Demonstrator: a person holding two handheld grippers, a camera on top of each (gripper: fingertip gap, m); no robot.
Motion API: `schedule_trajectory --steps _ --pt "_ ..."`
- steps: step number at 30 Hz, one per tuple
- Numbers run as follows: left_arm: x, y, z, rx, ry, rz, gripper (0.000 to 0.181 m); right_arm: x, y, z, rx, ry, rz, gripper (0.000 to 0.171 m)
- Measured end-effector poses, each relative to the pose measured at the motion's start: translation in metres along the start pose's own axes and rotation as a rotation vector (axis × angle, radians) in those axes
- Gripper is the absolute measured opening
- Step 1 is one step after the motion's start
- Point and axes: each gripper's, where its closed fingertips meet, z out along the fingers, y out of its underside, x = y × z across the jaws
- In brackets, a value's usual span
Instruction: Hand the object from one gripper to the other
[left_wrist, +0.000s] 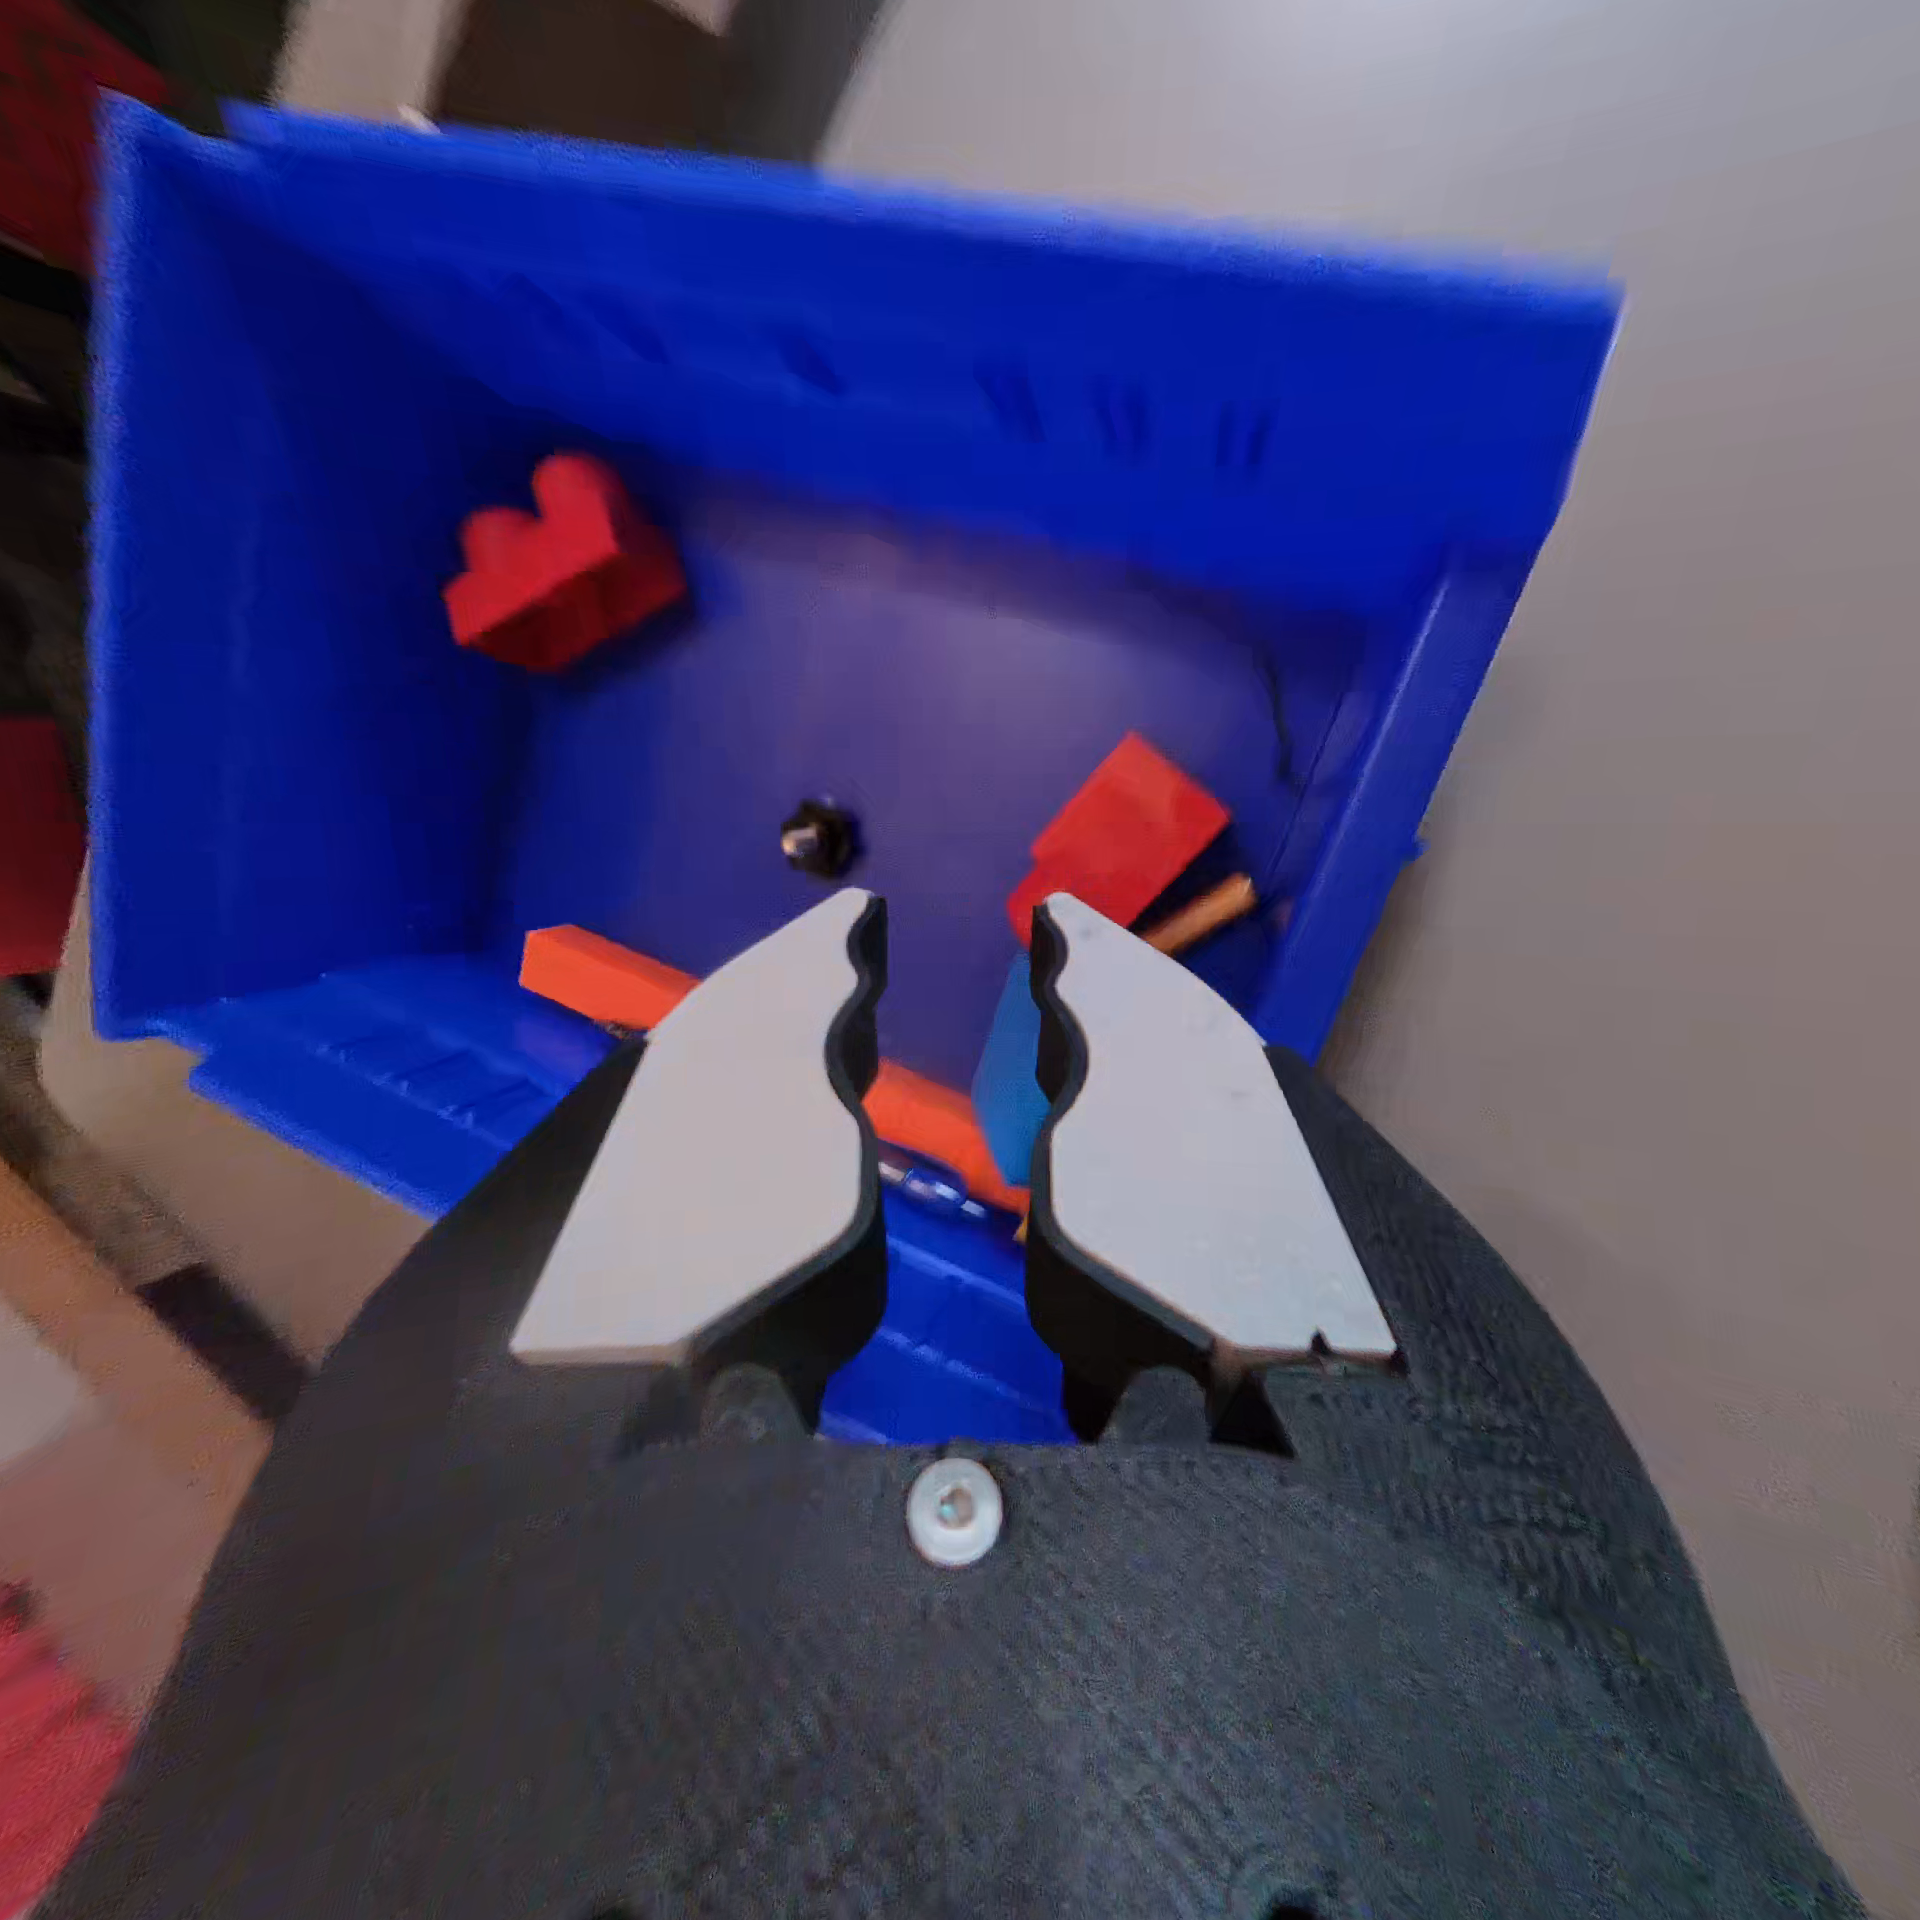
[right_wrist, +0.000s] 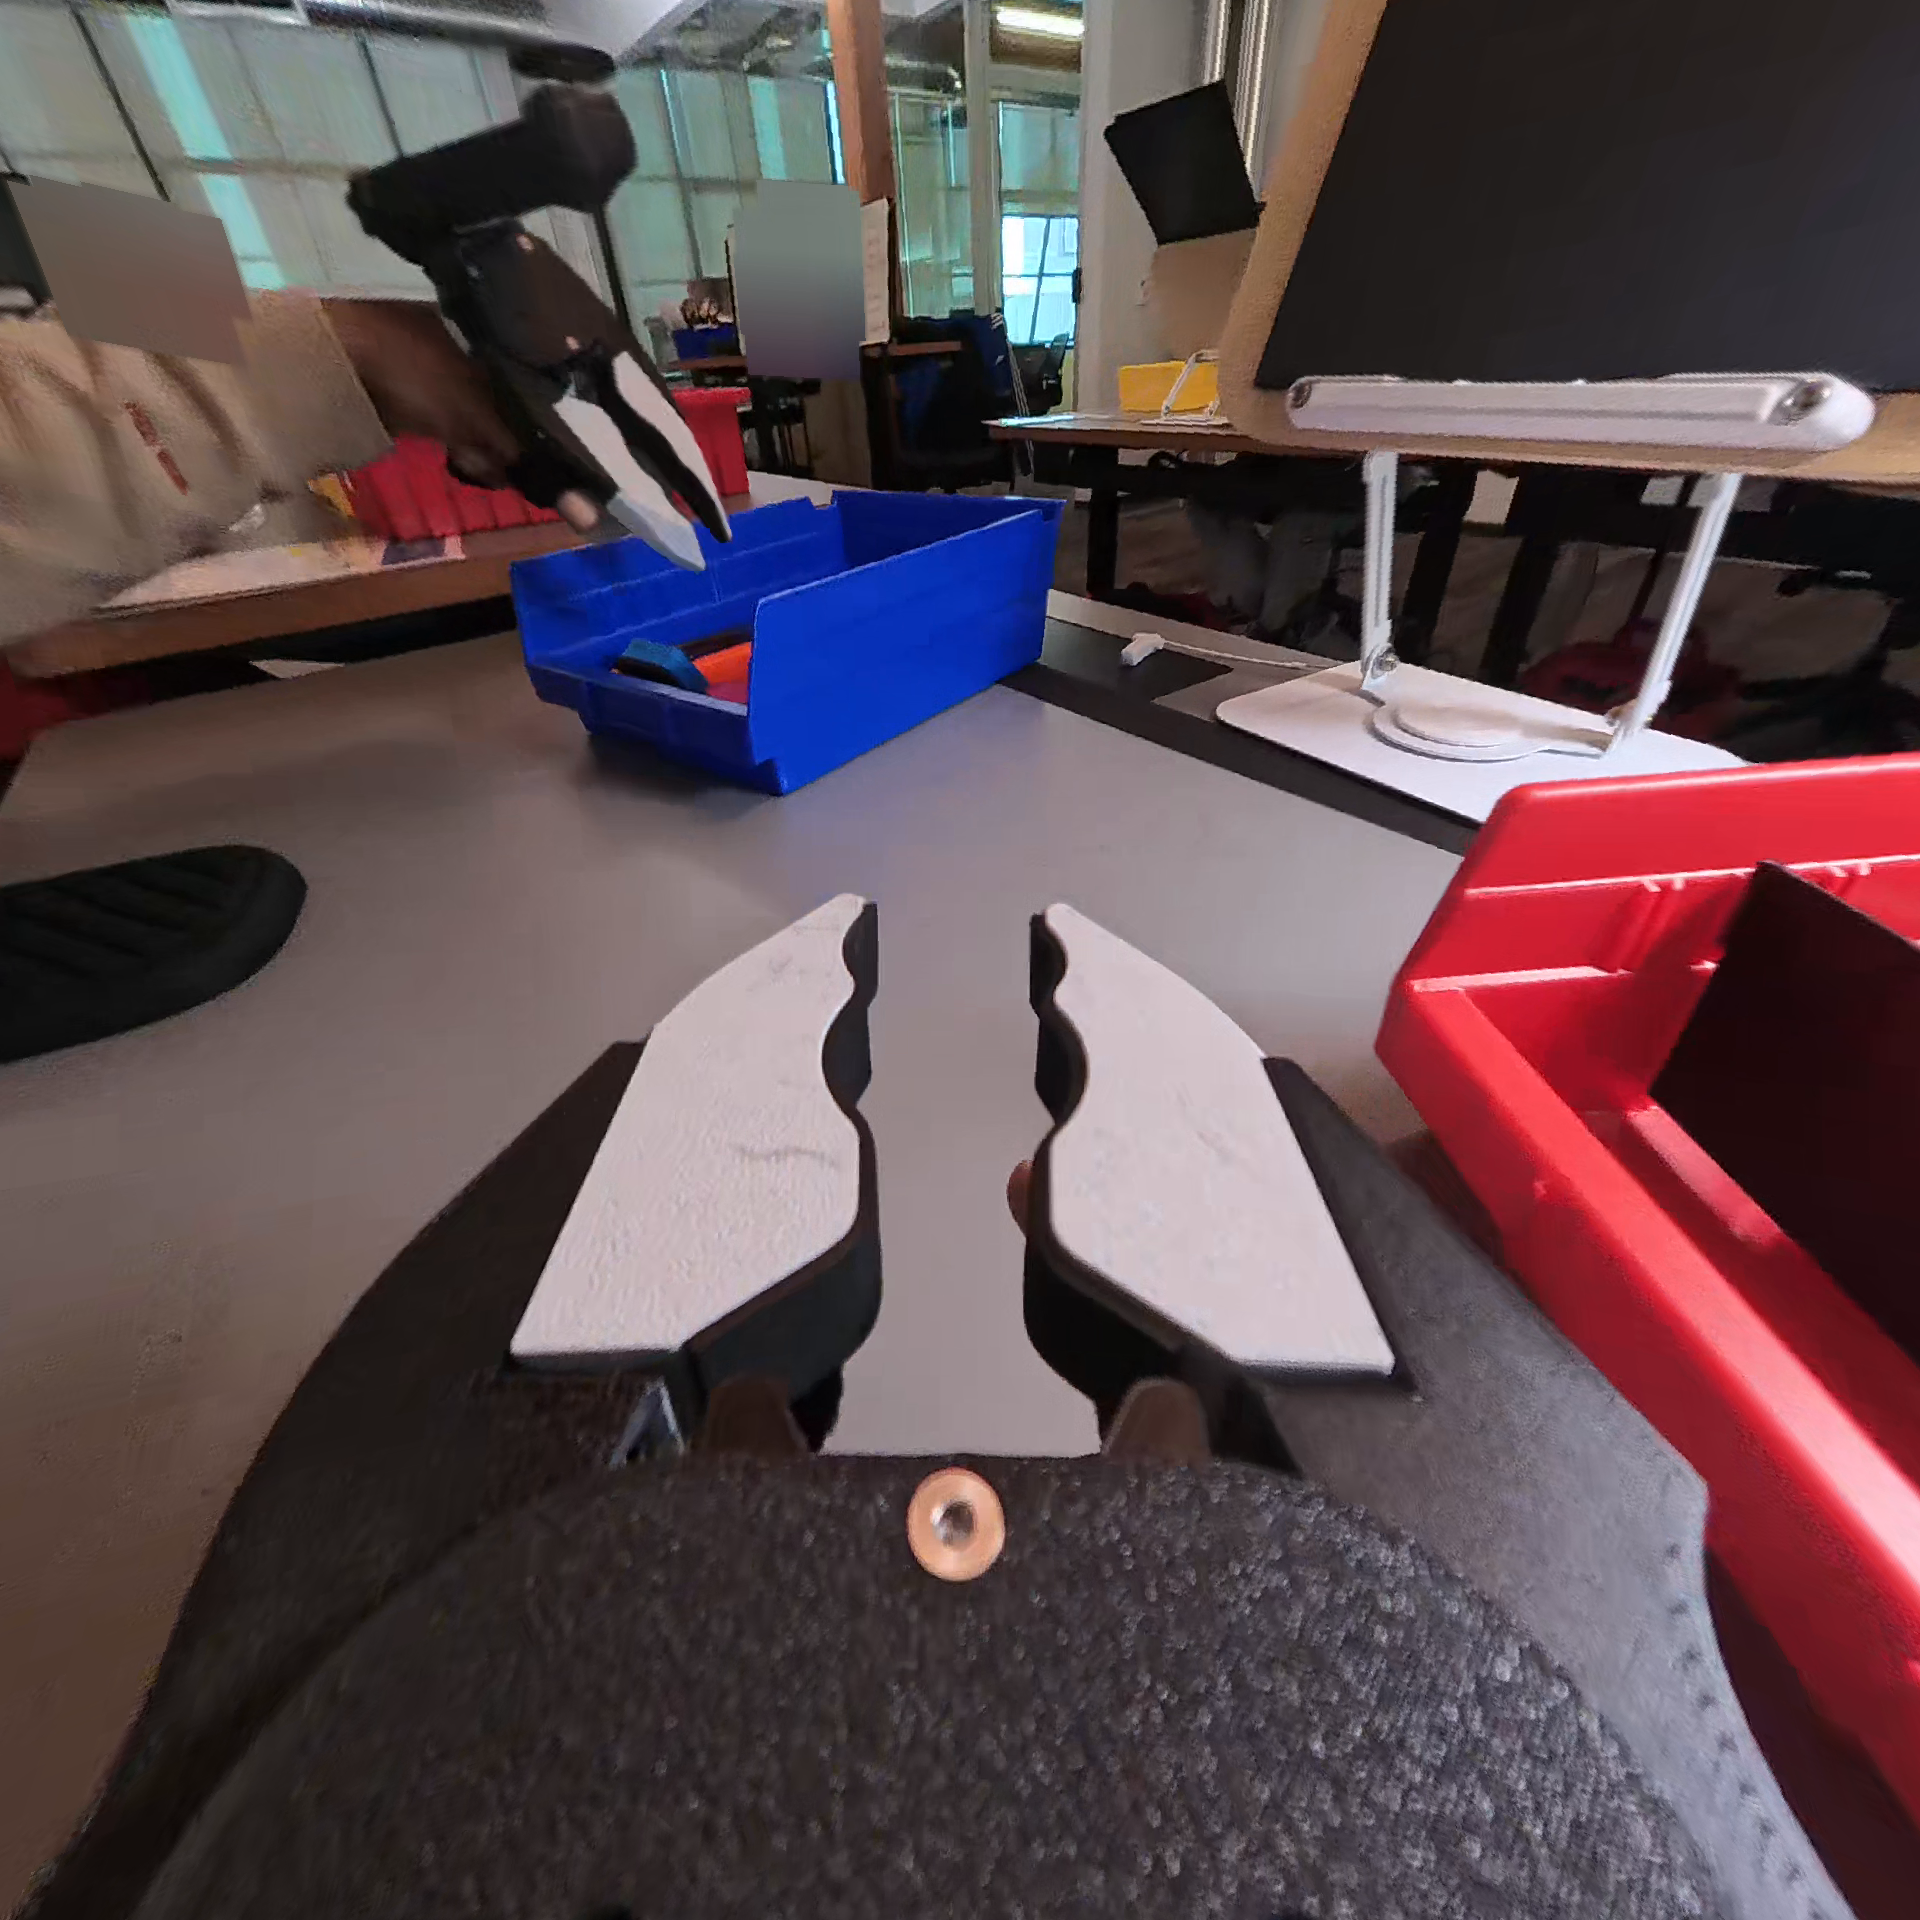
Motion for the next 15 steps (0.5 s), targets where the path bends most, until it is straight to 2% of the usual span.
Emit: schedule_trajectory --steps 1,5,10,12,15 --pt "0.000 0.008 0.006 -0.073 0.007 0.070 0.028 -0.002 0.003 0.001 -0.008 -0.012 -0.001 0.027" --pt "0.001 0.028 0.023 -0.308 0.071 0.322 0.041 -0.004 0.006 0.000 -0.009 -0.024 0.017 0.025" --pt "0.017 0.032 0.044 -0.445 0.218 0.454 0.053 0.000 0.009 -0.001 0.001 -0.028 0.078 0.018" --pt "0.023 0.037 0.054 -0.490 0.265 0.467 0.051 0.002 0.009 -0.001 0.001 -0.026 0.084 0.016" --pt "0.029 0.043 0.067 -0.509 0.301 0.485 0.038 0.002 0.011 -0.001 0.002 -0.023 0.089 0.015"
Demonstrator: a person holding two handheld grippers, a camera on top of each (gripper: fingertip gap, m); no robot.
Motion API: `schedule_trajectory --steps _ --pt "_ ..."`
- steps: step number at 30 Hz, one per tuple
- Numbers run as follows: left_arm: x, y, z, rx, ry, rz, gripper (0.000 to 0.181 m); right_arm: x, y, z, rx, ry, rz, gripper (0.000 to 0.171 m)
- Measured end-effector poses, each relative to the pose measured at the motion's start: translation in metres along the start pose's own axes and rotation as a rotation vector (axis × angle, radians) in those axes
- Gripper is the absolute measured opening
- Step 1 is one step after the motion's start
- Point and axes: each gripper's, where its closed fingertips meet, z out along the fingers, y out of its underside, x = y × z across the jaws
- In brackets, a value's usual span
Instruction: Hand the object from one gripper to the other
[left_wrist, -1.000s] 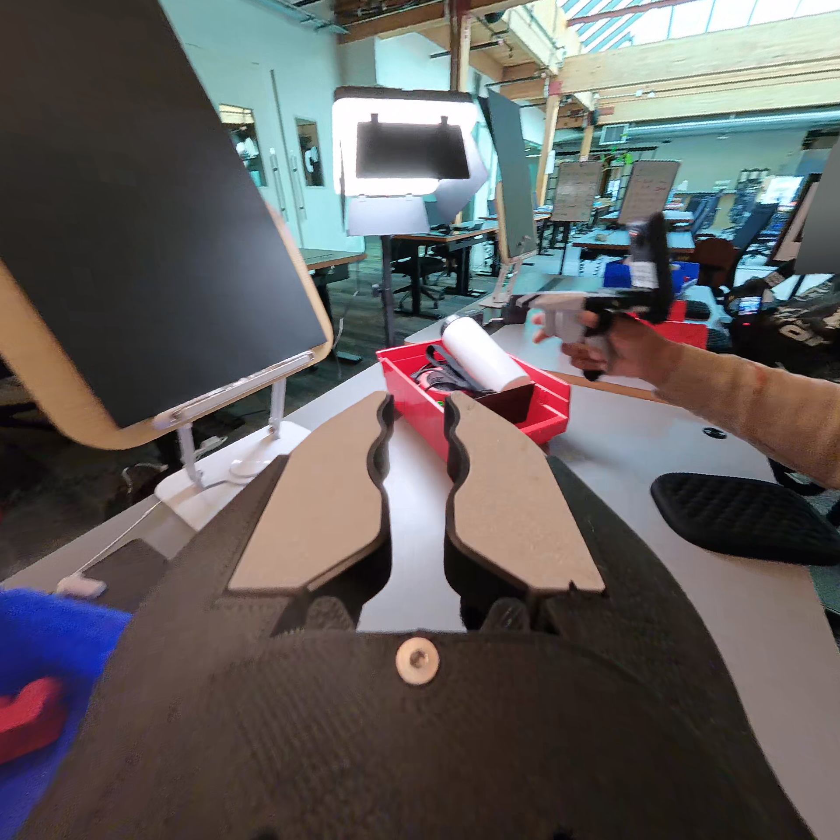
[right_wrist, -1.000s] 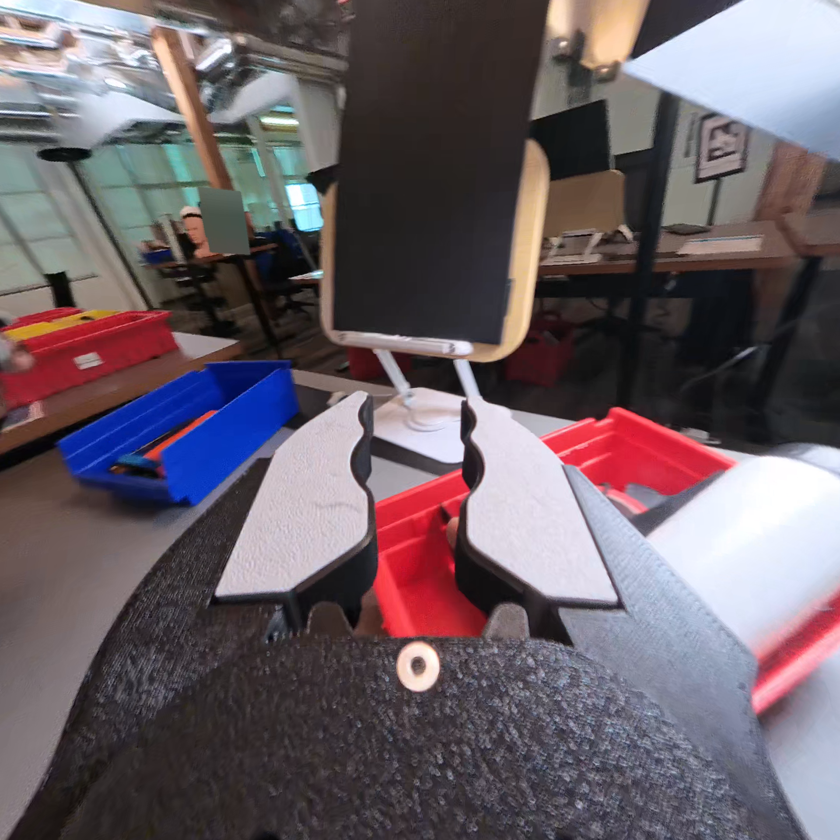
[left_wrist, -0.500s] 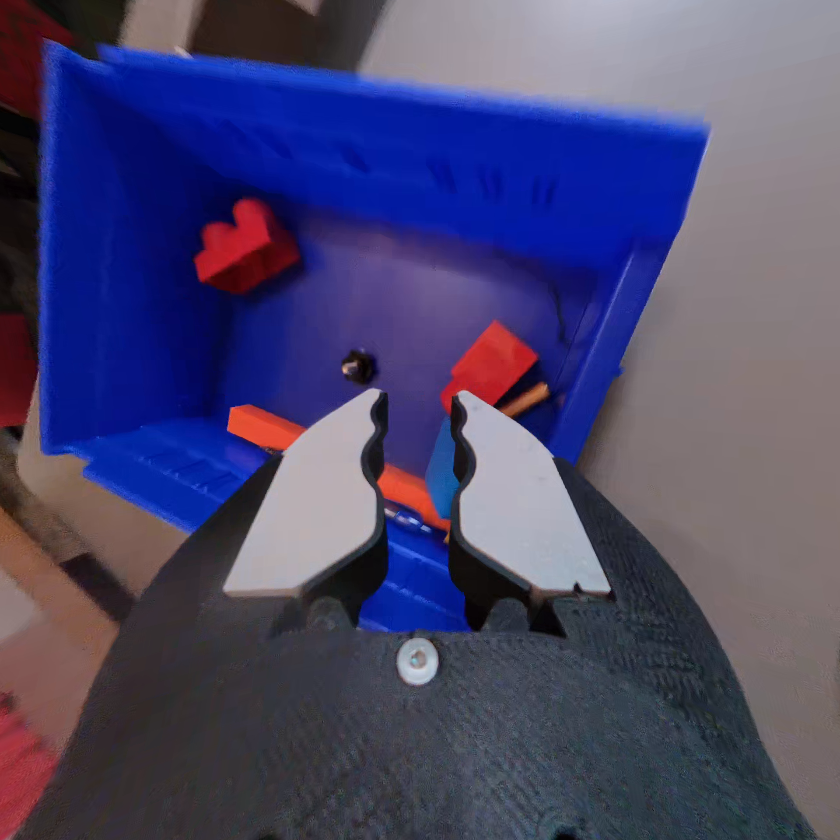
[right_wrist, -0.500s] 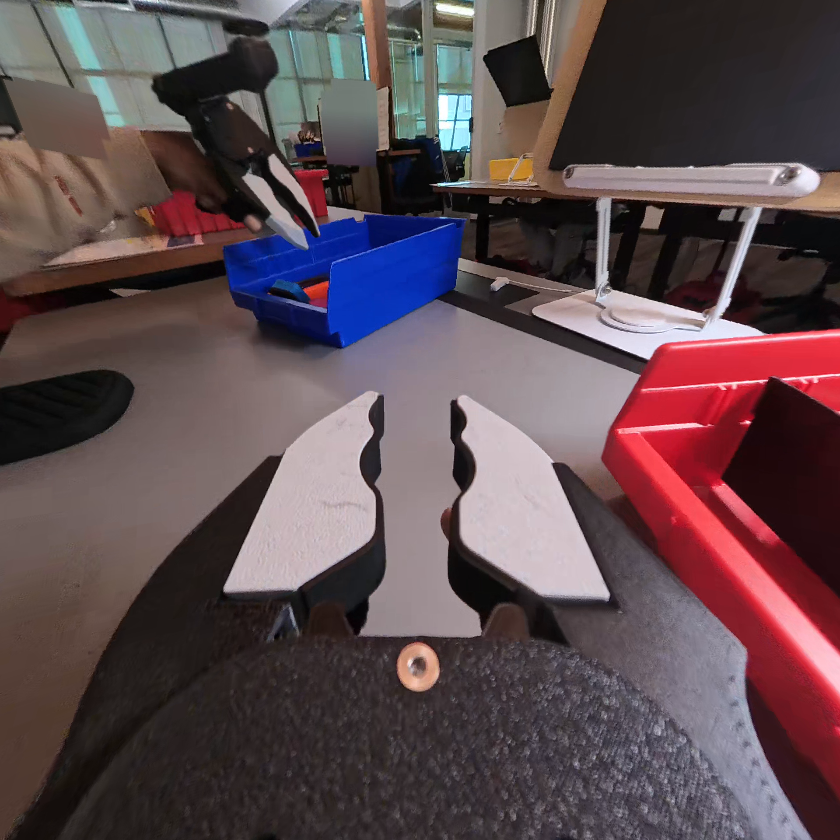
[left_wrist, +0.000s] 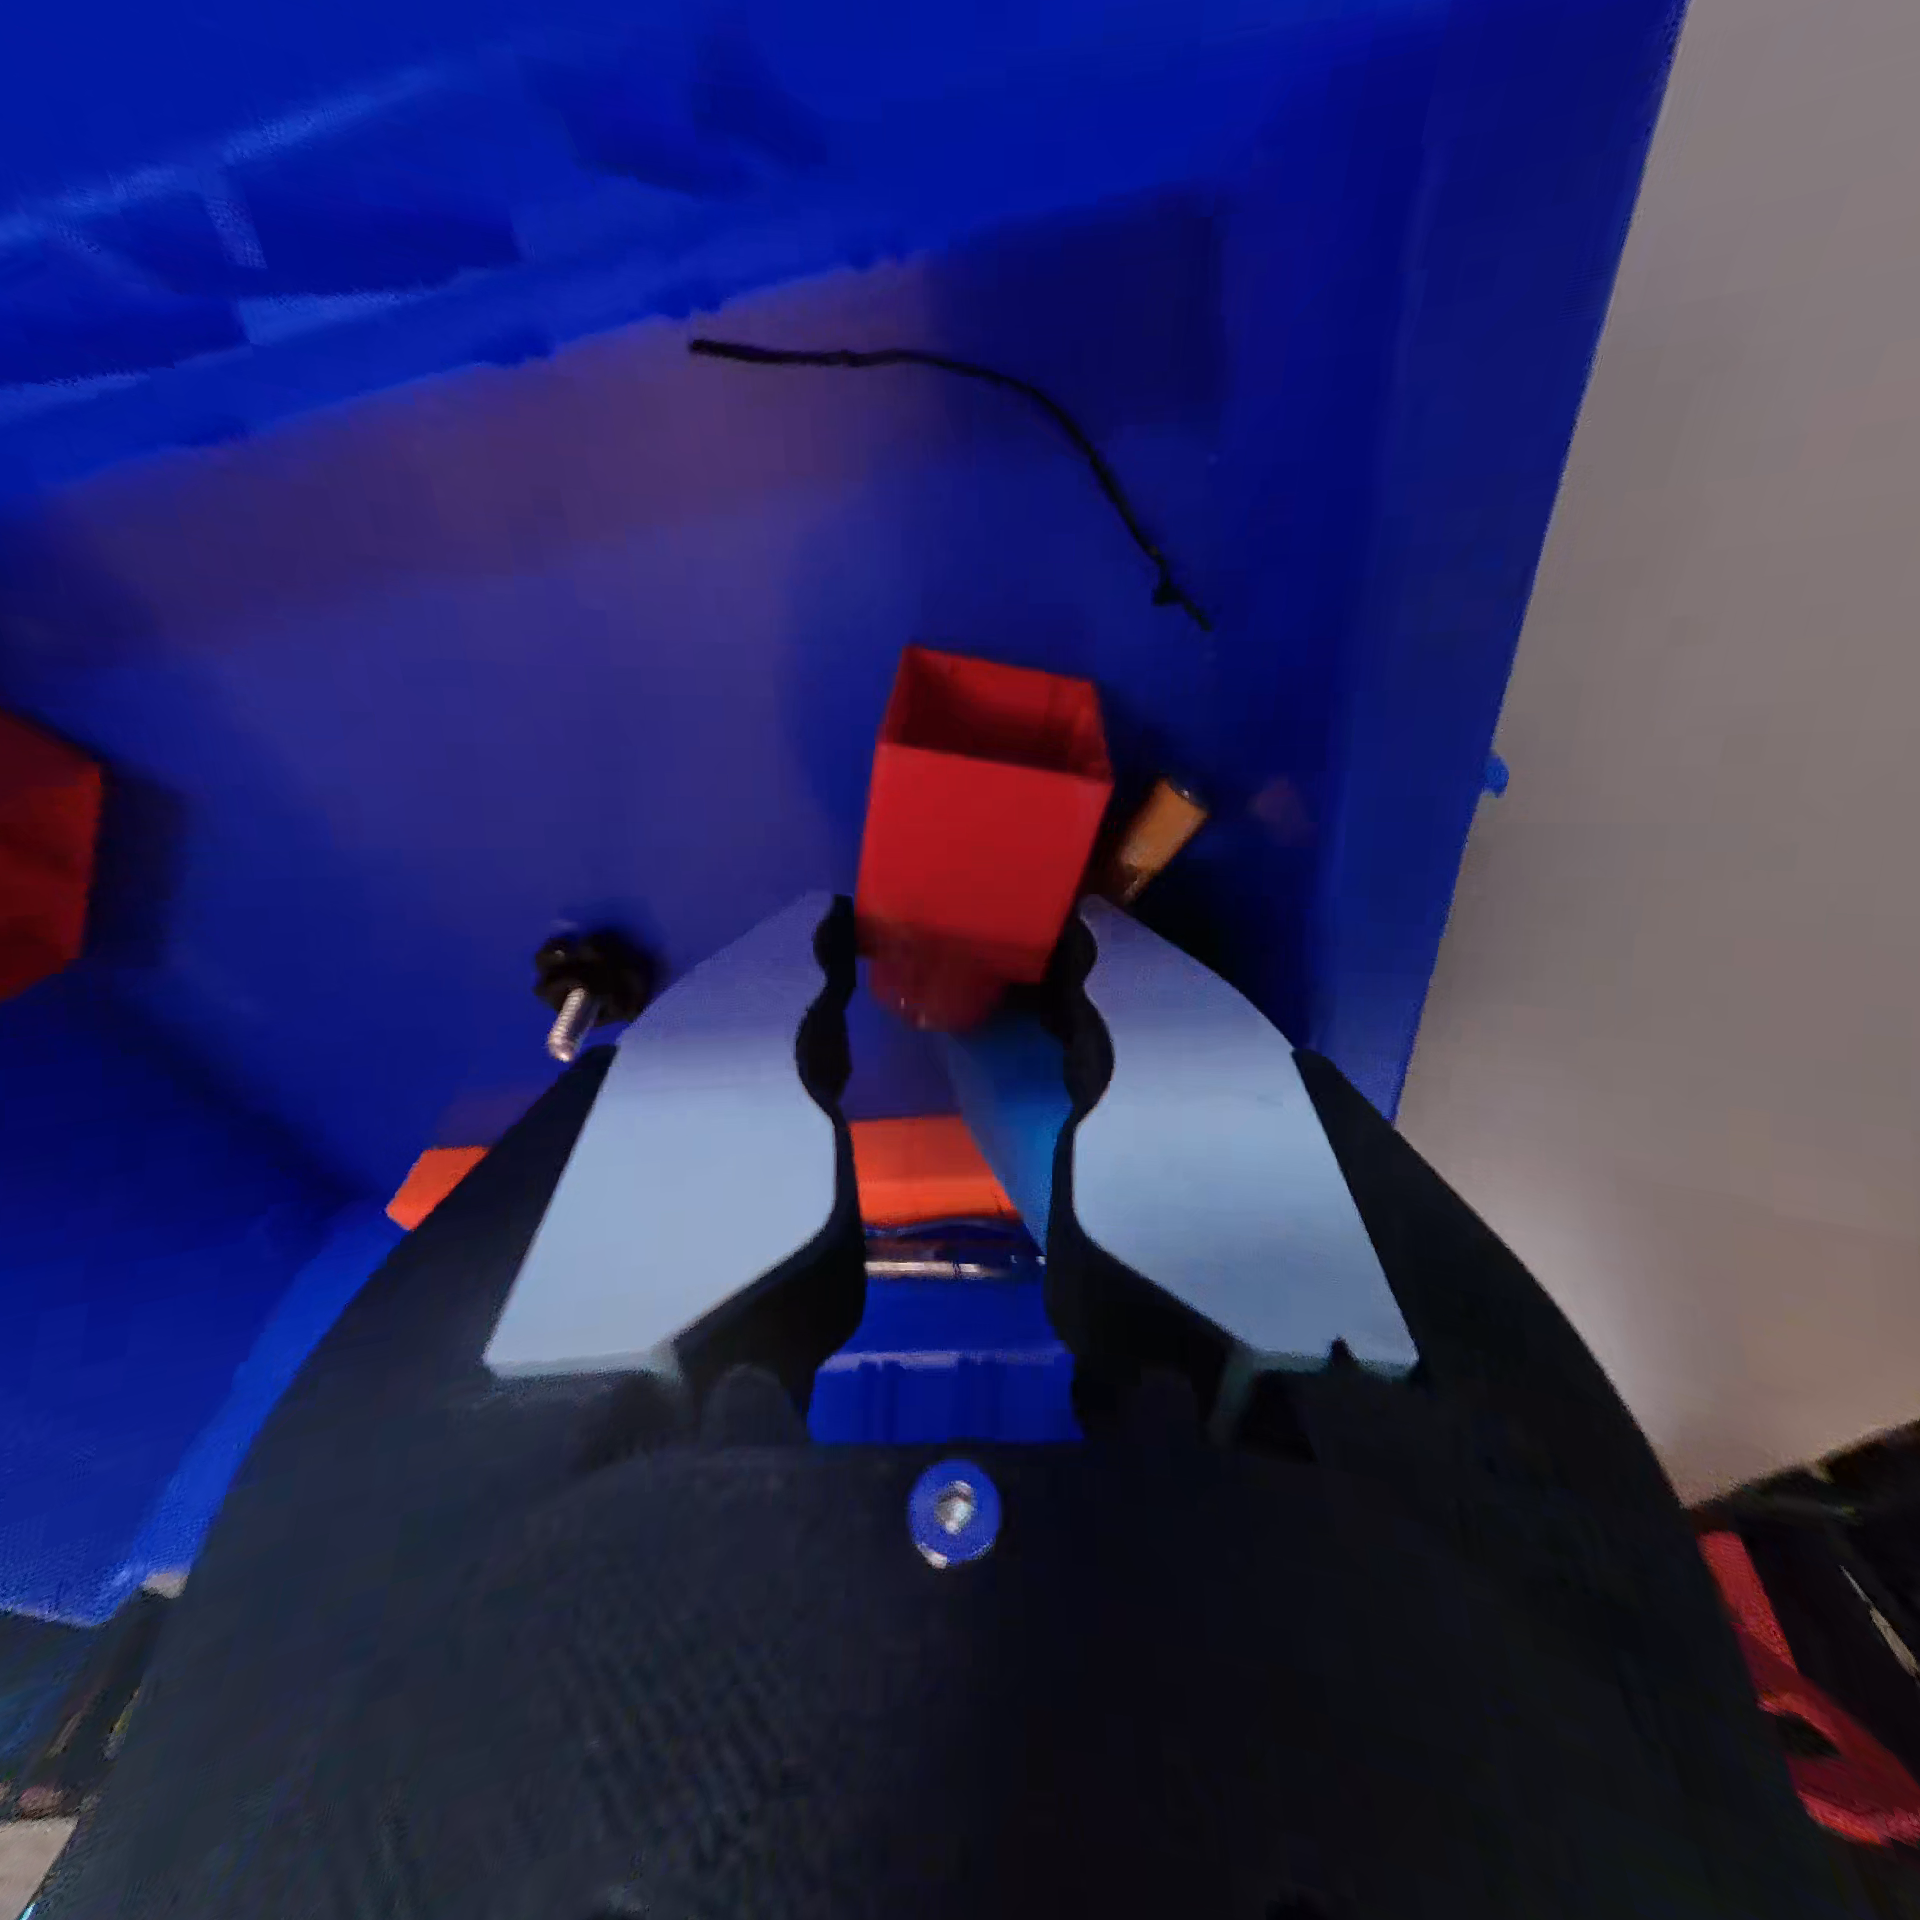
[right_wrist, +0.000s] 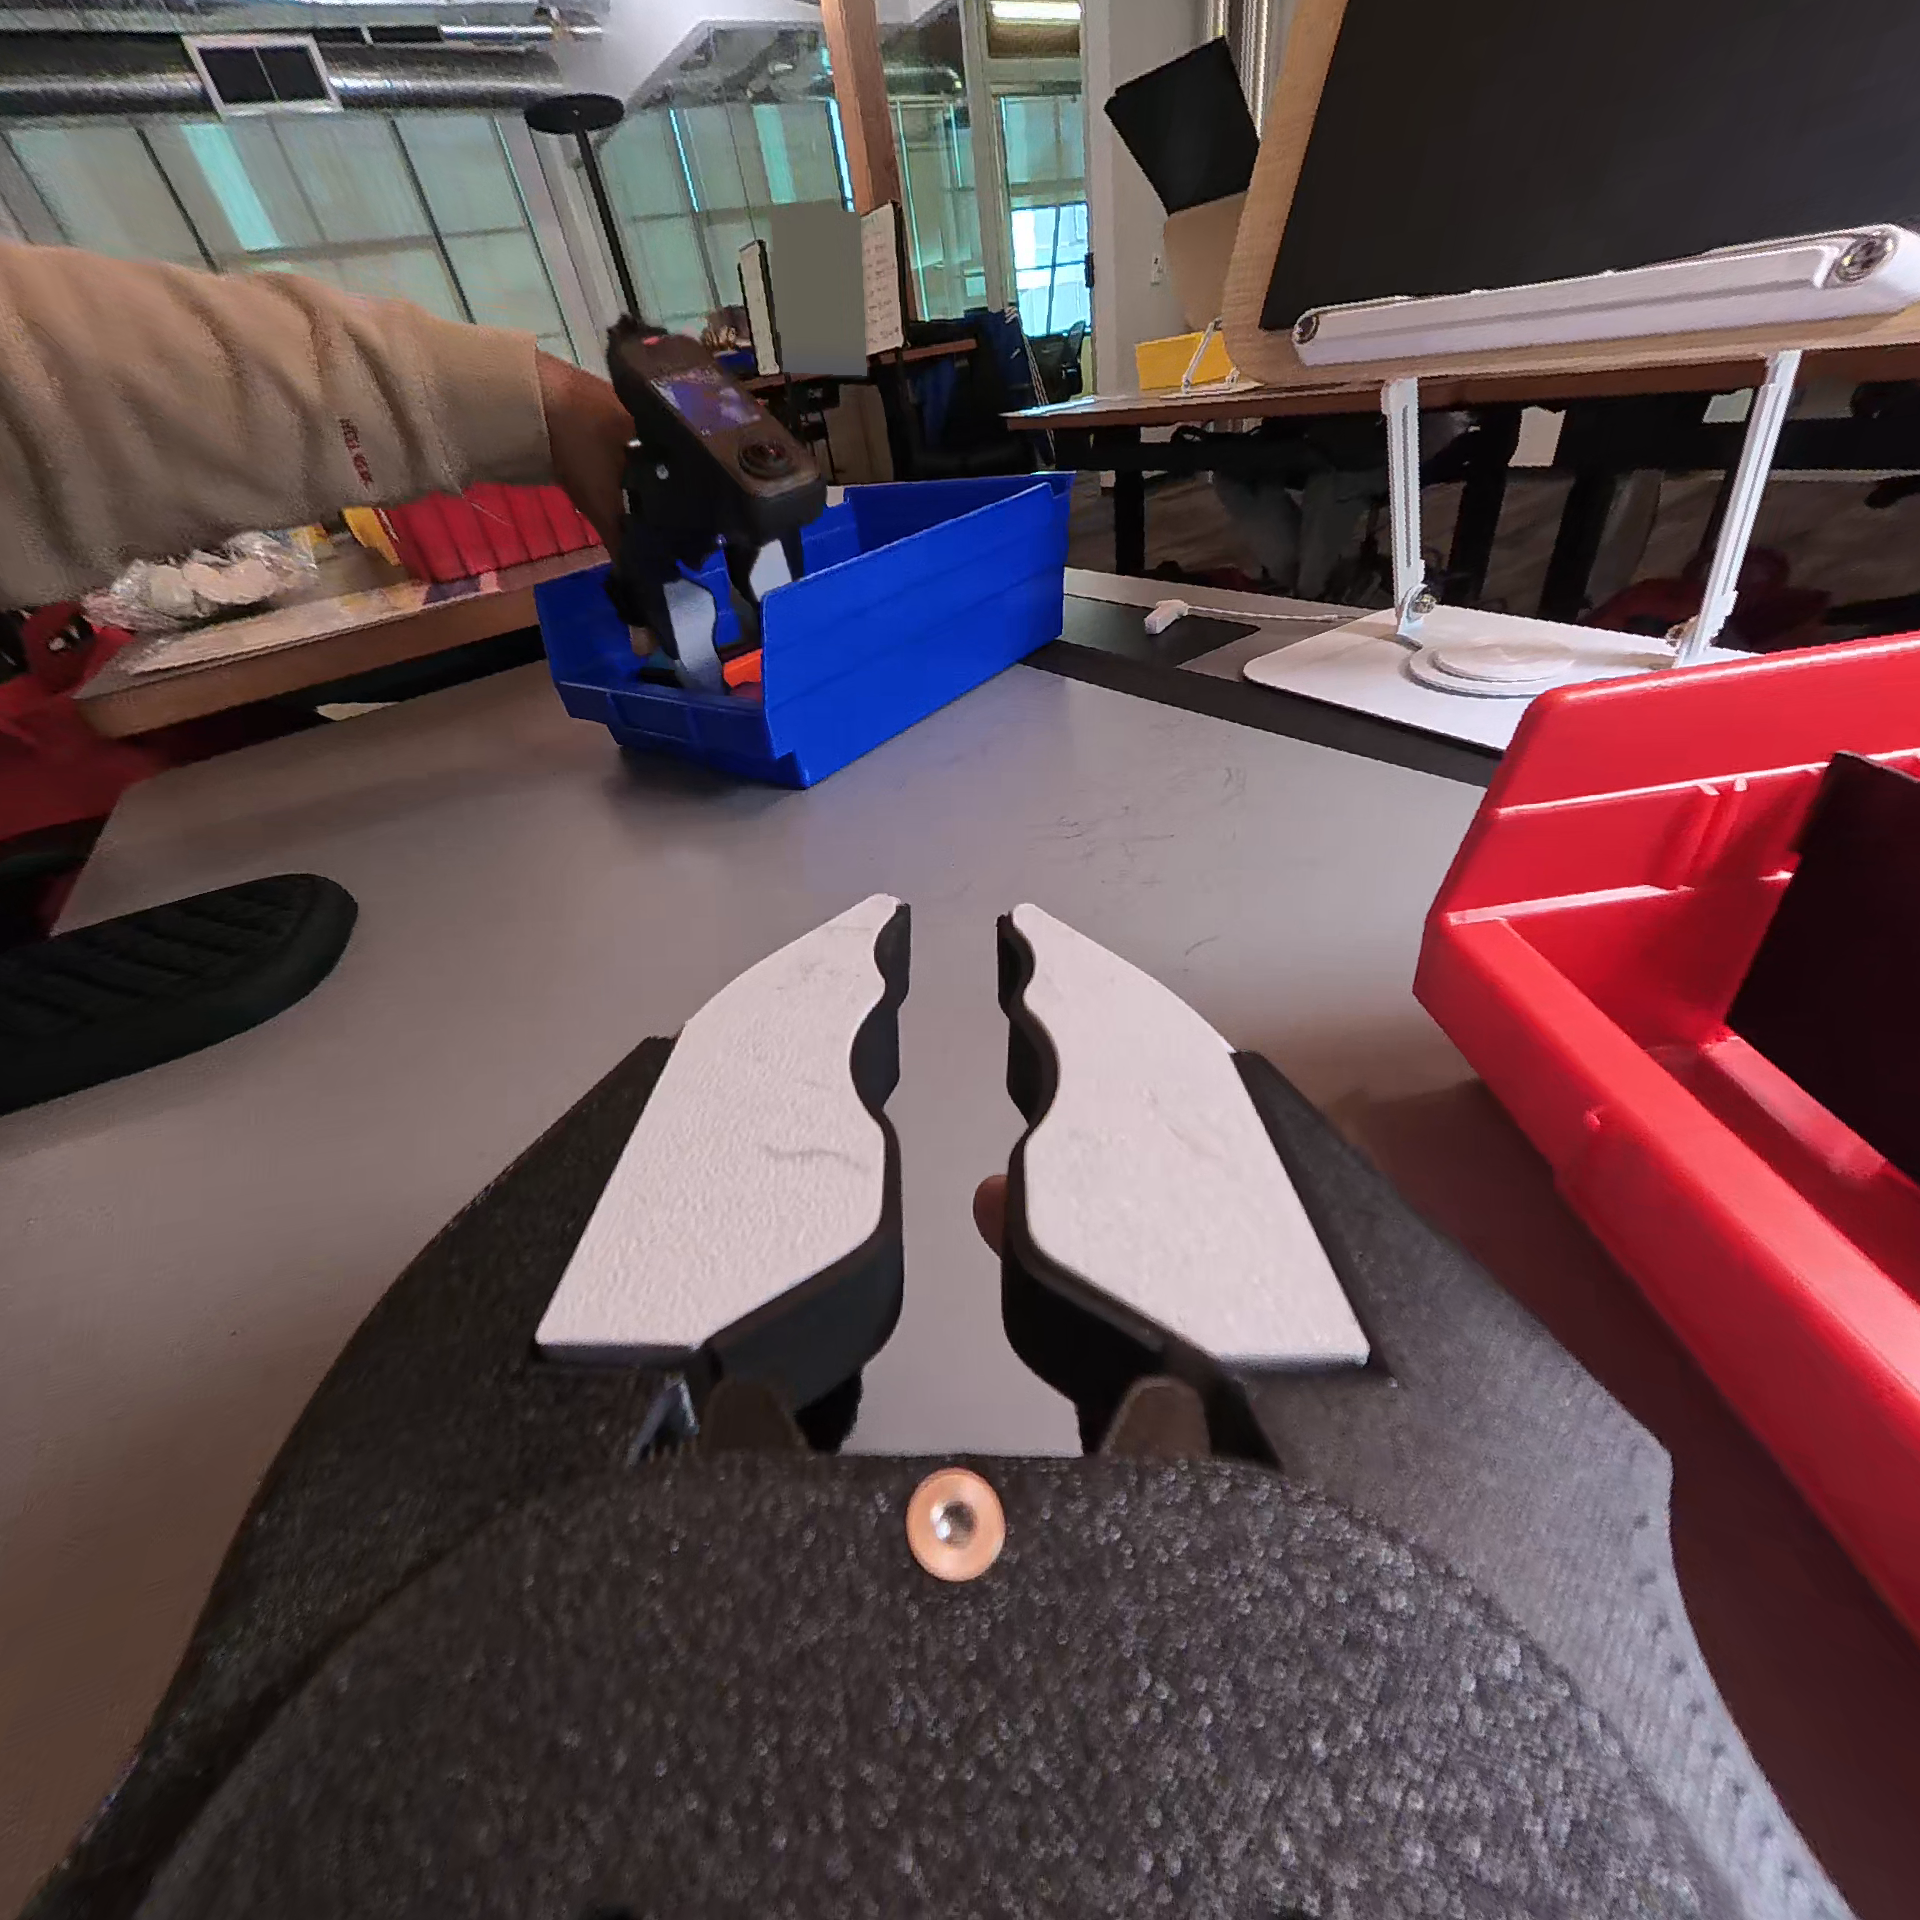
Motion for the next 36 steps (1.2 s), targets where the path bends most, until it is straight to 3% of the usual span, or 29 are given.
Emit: schedule_trajectory --steps 4,10,13,16,20,23,25,28,30,33,36 --pt "-0.018 -0.013 -0.016 0.138 -0.065 -0.081 0.038 -0.002 0.001 0.002 -0.003 -0.016 -0.001 0.015" --pt "-0.035 -0.048 -0.110 0.679 -0.199 -0.274 0.038 -0.014 0.006 0.005 -0.022 -0.065 -0.071 0.009" --pt "-0.004 -0.084 -0.161 0.997 -0.195 -0.282 0.038 -0.025 0.013 0.009 -0.070 -0.114 -0.100 0.011" --pt "0.044 -0.126 -0.190 1.260 -0.135 -0.240 0.038 -0.038 0.016 0.015 -0.103 -0.171 -0.111 0.018" --pt "0.105 -0.184 -0.196 1.486 0.117 -0.214 0.037 -0.053 -0.005 0.028 -0.098 -0.188 -0.169 0.048" --pt "0.140 -0.220 -0.193 1.552 0.315 -0.206 0.037 -0.066 -0.034 0.040 -0.066 -0.200 -0.259 0.068" --pt "0.161 -0.237 -0.181 1.504 0.402 -0.182 0.037 -0.080 -0.046 0.047 -0.054 -0.254 -0.286 0.070" --pt "0.181 -0.246 -0.149 1.362 0.341 -0.111 0.037 -0.102 -0.028 0.051 -0.150 -0.392 -0.252 0.069" --pt "0.187 -0.246 -0.132 1.291 0.255 -0.061 0.037 -0.120 -0.008 0.047 -0.219 -0.511 -0.184 0.057" --pt "0.193 -0.243 -0.125 1.259 0.238 -0.014 0.037 -0.122 0.013 0.050 -0.256 -0.517 -0.173 0.036" --pt "0.189 -0.241 -0.124 1.303 0.266 -0.041 0.037 -0.116 0.019 0.054 -0.251 -0.511 -0.081 0.035"
